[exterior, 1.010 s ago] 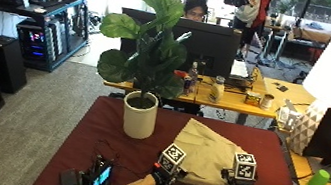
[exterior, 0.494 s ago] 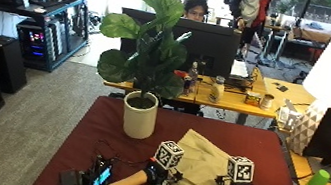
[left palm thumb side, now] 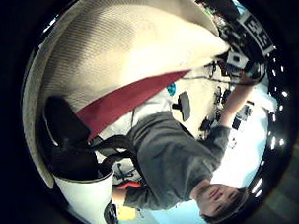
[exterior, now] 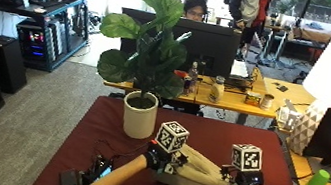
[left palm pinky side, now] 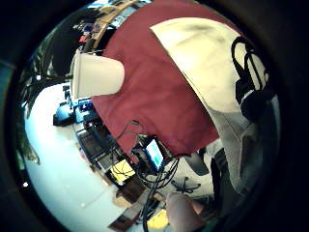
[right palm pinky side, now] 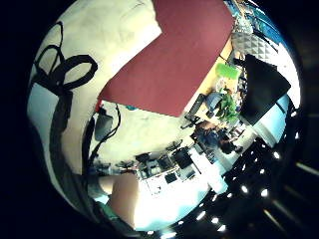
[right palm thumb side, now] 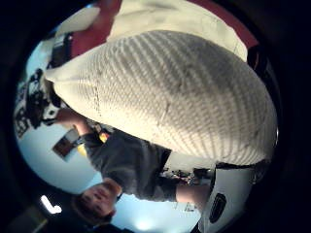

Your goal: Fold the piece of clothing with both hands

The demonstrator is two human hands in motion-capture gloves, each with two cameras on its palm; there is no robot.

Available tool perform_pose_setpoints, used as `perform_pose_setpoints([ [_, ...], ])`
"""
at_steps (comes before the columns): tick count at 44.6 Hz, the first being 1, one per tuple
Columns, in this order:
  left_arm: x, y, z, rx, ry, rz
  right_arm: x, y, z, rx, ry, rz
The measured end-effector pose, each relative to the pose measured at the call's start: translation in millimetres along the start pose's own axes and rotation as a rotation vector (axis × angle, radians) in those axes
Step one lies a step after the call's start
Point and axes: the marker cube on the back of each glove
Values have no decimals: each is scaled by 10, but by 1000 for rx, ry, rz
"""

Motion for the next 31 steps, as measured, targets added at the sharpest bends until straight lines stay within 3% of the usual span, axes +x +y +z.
perform_pose_setpoints([
  [8,-309,-700,-182,10,110,-104,403,-522,-283,16,-89,125],
  [11,-257,-723,-242,14,144,-153,566,-821,-290,37,-127,179],
  [14,-235,-773,-194,-8,147,-272,691,-1080,-254,89,-132,262],
  [17,-266,-976,-8,-19,140,-366,544,-908,-222,122,-126,347],
  [21,-295,-1229,256,22,106,-431,373,-784,-101,167,-112,395],
  [25,-338,-1366,385,128,58,-485,436,-939,-61,357,-30,476],
  [28,-298,-1372,442,126,78,-483,490,-1036,-163,586,68,519],
  [31,-323,-1357,417,168,61,-507,524,-1005,-246,722,144,579],
])
